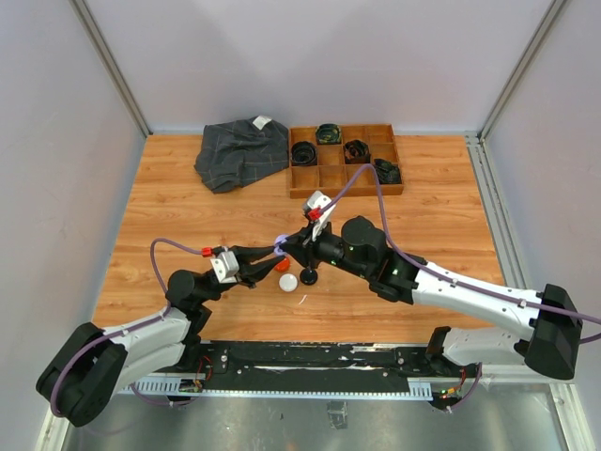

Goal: Insert the wireless bluetooth earbuds into the charging case
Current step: Place the earbud in the charging case.

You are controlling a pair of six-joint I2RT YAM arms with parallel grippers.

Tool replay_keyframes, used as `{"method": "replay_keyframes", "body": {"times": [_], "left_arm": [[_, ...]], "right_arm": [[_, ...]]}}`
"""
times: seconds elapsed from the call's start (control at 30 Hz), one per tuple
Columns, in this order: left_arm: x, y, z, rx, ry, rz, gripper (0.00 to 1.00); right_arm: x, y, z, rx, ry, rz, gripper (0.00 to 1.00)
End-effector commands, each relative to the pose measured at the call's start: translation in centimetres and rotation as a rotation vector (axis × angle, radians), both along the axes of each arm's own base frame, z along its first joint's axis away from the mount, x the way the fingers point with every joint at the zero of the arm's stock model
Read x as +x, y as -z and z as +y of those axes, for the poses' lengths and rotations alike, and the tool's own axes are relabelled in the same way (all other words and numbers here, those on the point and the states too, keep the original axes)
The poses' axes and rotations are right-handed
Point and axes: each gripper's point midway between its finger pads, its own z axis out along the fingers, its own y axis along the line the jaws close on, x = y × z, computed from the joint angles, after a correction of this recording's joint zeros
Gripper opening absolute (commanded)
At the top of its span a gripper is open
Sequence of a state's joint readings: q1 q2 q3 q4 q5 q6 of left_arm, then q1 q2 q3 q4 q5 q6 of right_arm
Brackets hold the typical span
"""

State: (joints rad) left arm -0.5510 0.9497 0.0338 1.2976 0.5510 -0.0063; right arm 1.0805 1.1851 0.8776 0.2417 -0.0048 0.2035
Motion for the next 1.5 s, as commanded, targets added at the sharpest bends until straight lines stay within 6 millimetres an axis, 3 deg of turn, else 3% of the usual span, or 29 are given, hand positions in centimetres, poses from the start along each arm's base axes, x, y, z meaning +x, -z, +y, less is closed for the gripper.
{"method": "replay_keyframes", "body": {"times": [0.0, 0.67, 1.1, 1.27, 1.3, 1.47], "left_arm": [[0.2, -2.6, 0.4, -0.057, -0.021, -0.065, 0.00], [0.5, -3.0, 0.6, -0.106, -0.028, -0.005, 0.00], [0.8, -0.6, 0.0, -0.045, -0.014, 0.060, 0.00], [0.4, 0.7, -0.7, -0.002, 0.040, 0.092, 0.00], [0.0, 1.1, -1.2, 0.014, 0.079, 0.105, 0.00], [-0.7, 1.1, -2.2, 0.028, 0.161, 0.119, 0.00]], "right_arm": [[-0.8, 0.0, 0.9, 0.019, -0.035, -0.006, 0.12], [-0.7, 0.4, 0.9, -0.010, -0.029, -0.026, 0.19], [-0.9, -1.1, 0.1, -0.034, -0.054, -0.084, 0.53], [-1.7, -1.7, -1.0, -0.071, -0.161, -0.138, 0.76], [-2.3, -1.3, -1.5, -0.081, -0.243, -0.136, 0.85], [-2.5, -0.9, -2.7, -0.058, -0.326, -0.105, 0.92]]}}
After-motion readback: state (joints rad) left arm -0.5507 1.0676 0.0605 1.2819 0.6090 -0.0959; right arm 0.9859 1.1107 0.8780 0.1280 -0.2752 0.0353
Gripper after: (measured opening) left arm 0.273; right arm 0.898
